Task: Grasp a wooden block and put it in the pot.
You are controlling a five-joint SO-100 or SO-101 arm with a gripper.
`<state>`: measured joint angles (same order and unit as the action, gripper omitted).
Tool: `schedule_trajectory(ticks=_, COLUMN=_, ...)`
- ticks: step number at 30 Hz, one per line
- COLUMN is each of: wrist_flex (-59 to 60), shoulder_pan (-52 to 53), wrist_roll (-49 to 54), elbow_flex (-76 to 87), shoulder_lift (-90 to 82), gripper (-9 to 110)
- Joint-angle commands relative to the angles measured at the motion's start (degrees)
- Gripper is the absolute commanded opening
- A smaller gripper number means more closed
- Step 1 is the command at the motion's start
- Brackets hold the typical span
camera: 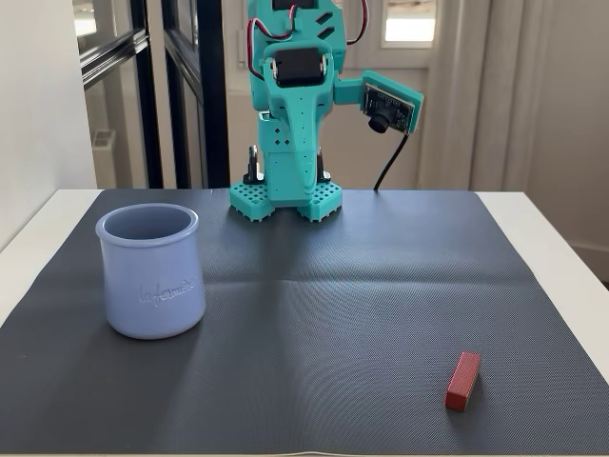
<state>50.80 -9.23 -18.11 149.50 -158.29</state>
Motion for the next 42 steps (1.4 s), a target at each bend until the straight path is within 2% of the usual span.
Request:
schedule_trajectory(ticks=1, wrist_flex=0.18, shoulder_pan=-3.78, wrist_roll=-12.39, elbow_flex=-8.88, shoulder_lift=6.77, gripper=0)
schedule_trajectory(ticks=8, wrist_flex=0.18, shoulder_pan=-11.34, wrist_roll=-47.37, elbow_flex=-18.11, shoulder_lift=22.15, gripper=1)
schedule_trajectory(ticks=12, wrist_flex=0.18, shoulder_pan=-14.50, wrist_roll=-66.97, elbow_flex=-23.38, shoulder_lift=29.97, gripper=5)
schedule_trajectory(ticks=20, wrist_flex=0.18, shoulder_pan=-17.58, wrist_roll=-101.51, elbow_flex=-33.05, shoulder_lift=46.93, gripper=7)
schedule_trajectory(ticks=26, wrist_flex=0.18, shoulder_pan=-17.49, wrist_roll=-122.61, elbow_flex=-37.44, shoulder_lift=57.48, gripper=7)
schedule_trajectory(ticks=31, wrist_flex=0.18, shoulder_pan=-17.40, wrist_roll=-129.55, elbow_flex=-41.48, shoulder_lift=63.37, gripper=12)
schedule_trajectory(ticks=42, wrist_flex=-0.18, shoulder_pan=-18.11, wrist_roll=-130.43, elbow_flex=-60.03, shoulder_lift=82.88, gripper=17)
